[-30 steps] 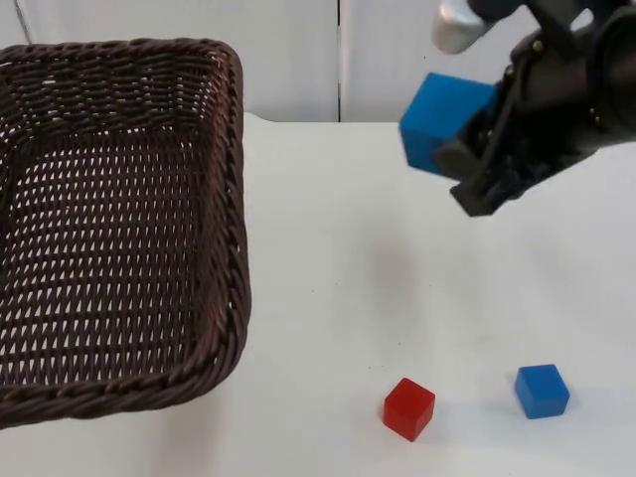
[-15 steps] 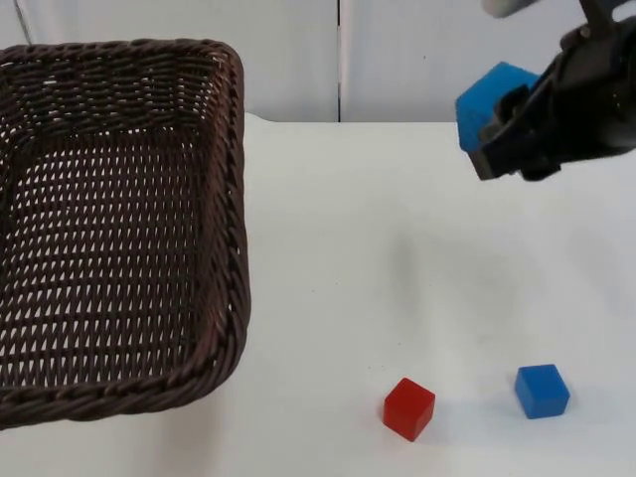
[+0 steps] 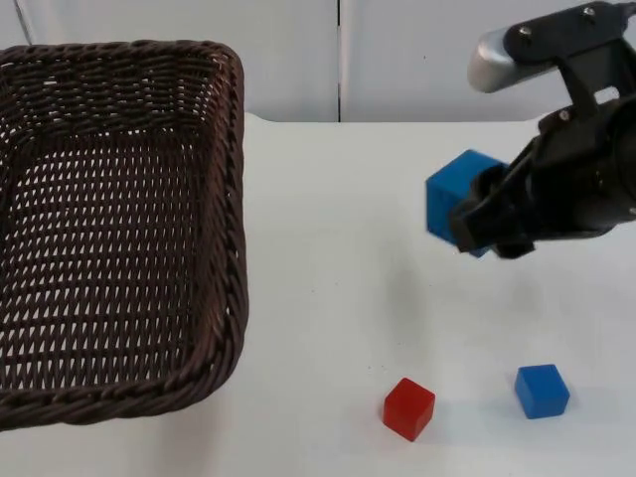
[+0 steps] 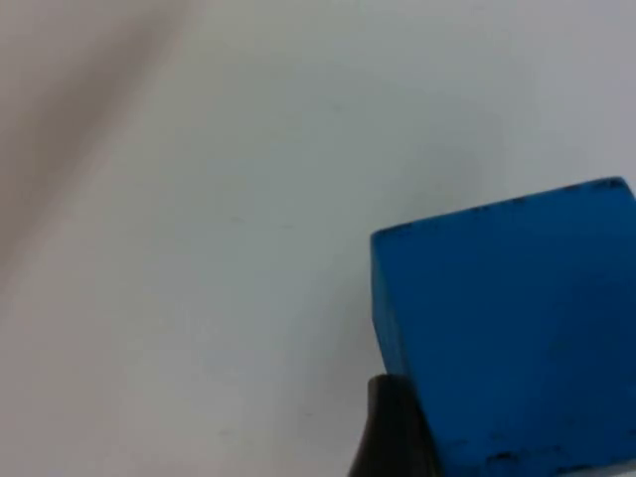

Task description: Pick up the basket with the left hand and place the largest block into the basket with the right hand.

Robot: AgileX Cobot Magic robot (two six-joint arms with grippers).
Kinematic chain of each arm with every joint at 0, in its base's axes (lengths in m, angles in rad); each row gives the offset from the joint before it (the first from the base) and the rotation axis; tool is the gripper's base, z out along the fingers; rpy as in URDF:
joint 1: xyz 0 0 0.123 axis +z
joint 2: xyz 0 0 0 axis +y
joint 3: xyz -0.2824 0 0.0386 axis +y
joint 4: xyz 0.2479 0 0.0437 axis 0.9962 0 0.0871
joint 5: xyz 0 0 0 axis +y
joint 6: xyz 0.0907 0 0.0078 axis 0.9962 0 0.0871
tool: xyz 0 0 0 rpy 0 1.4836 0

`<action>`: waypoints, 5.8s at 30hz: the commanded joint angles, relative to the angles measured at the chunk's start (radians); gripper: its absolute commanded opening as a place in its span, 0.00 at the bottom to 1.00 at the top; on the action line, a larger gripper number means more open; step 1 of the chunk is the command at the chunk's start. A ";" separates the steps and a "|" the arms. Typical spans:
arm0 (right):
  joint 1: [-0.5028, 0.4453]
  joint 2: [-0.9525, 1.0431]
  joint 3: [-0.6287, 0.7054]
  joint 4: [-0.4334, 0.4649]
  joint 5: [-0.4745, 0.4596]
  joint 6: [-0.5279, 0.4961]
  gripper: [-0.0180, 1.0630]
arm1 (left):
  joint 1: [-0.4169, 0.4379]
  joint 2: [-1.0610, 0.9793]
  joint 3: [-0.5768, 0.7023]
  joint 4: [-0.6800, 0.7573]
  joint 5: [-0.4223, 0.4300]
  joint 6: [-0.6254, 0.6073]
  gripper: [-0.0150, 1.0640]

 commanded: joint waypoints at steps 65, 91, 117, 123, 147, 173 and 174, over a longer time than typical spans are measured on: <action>0.189 -0.086 -0.285 -0.141 0.266 0.157 0.02 | 0.002 -0.011 -0.001 0.006 0.053 0.003 0.01; 0.217 0.233 -0.483 -0.183 0.400 0.022 0.02 | -0.002 -0.011 -0.001 -0.004 0.105 0.054 0.01; 0.217 0.332 -0.554 -0.254 0.370 0.022 0.46 | -0.002 -0.011 -0.001 -0.008 0.103 0.059 0.01; 0.217 0.328 -0.554 -0.250 0.329 0.026 0.73 | -0.002 -0.011 -0.001 -0.008 0.105 0.064 0.01; 0.217 0.097 -0.577 -0.362 0.032 0.000 0.74 | -0.002 -0.011 -0.001 -0.009 0.103 0.071 0.01; 0.155 0.075 -0.444 -0.001 -0.021 -0.252 0.74 | -0.002 -0.011 -0.001 -0.007 0.099 0.071 0.01; 0.144 0.073 -0.444 -0.001 0.109 -0.238 0.74 | -0.002 -0.011 -0.001 -0.007 0.099 0.071 0.01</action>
